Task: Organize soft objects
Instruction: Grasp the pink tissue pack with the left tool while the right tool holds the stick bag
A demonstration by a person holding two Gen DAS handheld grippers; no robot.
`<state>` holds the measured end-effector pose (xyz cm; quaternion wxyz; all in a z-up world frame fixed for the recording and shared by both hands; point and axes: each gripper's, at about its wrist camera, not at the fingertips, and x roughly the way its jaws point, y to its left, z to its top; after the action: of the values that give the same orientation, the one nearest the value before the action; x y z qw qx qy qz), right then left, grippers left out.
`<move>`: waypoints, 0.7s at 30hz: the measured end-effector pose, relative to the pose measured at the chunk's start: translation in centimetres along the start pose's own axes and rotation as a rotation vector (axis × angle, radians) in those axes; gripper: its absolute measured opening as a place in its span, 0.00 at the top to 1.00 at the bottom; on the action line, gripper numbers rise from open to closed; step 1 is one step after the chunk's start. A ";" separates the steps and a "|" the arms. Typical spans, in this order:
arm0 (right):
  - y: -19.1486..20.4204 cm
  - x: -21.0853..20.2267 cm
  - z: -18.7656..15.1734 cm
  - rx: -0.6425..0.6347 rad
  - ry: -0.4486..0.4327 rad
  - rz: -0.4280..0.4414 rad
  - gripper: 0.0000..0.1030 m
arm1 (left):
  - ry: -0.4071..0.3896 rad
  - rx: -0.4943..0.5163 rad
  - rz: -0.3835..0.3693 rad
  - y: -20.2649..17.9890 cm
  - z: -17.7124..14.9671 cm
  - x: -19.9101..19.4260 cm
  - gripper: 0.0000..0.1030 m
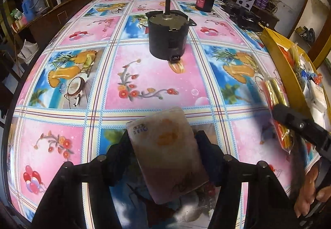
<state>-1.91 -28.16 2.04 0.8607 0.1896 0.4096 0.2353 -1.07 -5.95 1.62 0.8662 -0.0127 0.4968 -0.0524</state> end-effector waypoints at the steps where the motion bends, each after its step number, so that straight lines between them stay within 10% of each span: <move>1: 0.1 0.0 0.0 -0.003 -0.003 -0.001 0.52 | 0.005 -0.011 -0.021 0.2 0.4 0.1 0.41; 13: 1.2 -0.1 8.0 -0.072 -0.198 -0.367 0.52 | -0.197 0.052 -0.050 -6.3 7.3 -0.4 0.41; 21: 0.9 0.2 7.7 -0.114 -0.258 -0.355 0.52 | -0.169 0.041 -0.096 -6.0 7.6 1.6 0.41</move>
<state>4.12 -28.32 6.91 0.9432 0.0942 0.3091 0.0766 5.85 -12.32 4.54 0.9017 -0.0234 0.4194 -0.1027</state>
